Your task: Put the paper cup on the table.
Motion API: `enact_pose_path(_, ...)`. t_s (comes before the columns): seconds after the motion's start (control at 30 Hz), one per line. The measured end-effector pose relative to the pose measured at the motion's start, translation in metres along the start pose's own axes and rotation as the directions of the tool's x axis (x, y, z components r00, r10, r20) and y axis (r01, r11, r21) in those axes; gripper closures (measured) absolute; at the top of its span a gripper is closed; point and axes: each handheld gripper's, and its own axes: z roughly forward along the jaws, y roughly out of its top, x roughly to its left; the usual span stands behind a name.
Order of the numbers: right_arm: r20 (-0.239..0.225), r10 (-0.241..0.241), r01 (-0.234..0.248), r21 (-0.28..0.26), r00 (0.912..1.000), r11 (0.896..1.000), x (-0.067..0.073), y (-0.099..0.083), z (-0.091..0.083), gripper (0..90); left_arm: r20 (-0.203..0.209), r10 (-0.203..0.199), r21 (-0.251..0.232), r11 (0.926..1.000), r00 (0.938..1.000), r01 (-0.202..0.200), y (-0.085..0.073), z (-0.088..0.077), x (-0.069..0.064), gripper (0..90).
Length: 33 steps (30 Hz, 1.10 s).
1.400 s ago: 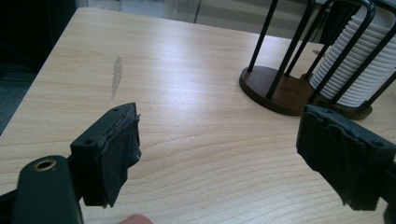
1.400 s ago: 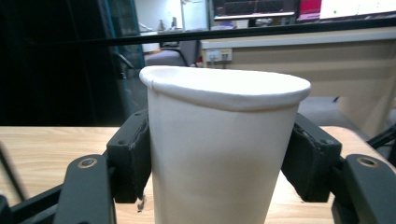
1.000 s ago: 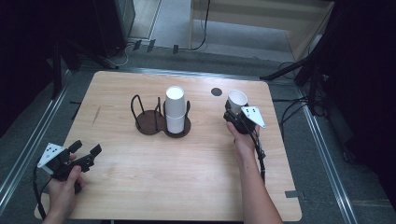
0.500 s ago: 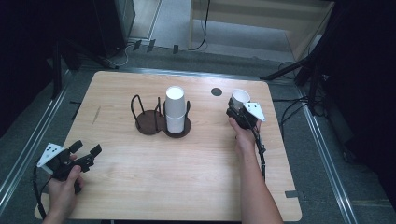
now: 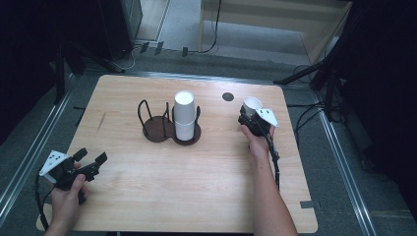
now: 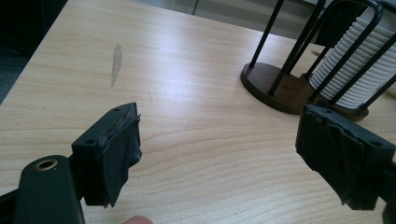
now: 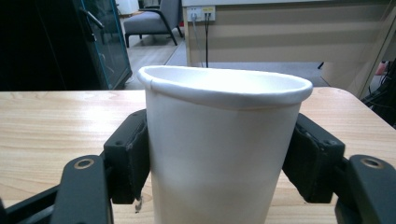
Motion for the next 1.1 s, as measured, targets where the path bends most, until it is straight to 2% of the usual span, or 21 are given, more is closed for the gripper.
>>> enact_pose_path(0.3,-0.006,-0.019,0.020,0.050,0.9998,0.999,0.0015,-0.0042,0.0012,30.3,0.004,-0.001,0.005,1.0000,1.0000,0.001,-0.0001,0.0002,0.0003,14.5)
enact_pose_path(0.47,-0.003,-0.010,0.011,0.051,0.9999,0.999,0.0020,-0.0050,0.0011,29.8,0.005,-0.005,0.008,1.0000,1.0000,0.005,-0.0002,0.0007,0.0002,14.4)
enact_pose_path(0.83,0.019,-0.039,0.038,0.051,0.9991,0.998,0.0052,-0.0064,-0.0018,27.0,0.005,-0.007,0.013,0.9999,1.0000,0.007,-0.0002,0.0009,0.0006,14.4)
enact_pose_path(1.1,0.026,-0.039,0.038,0.054,0.9989,0.998,0.0049,-0.0066,-0.0033,26.2,0.010,-0.009,0.013,0.9999,0.9999,0.009,-0.0001,0.0008,0.0011,14.4)
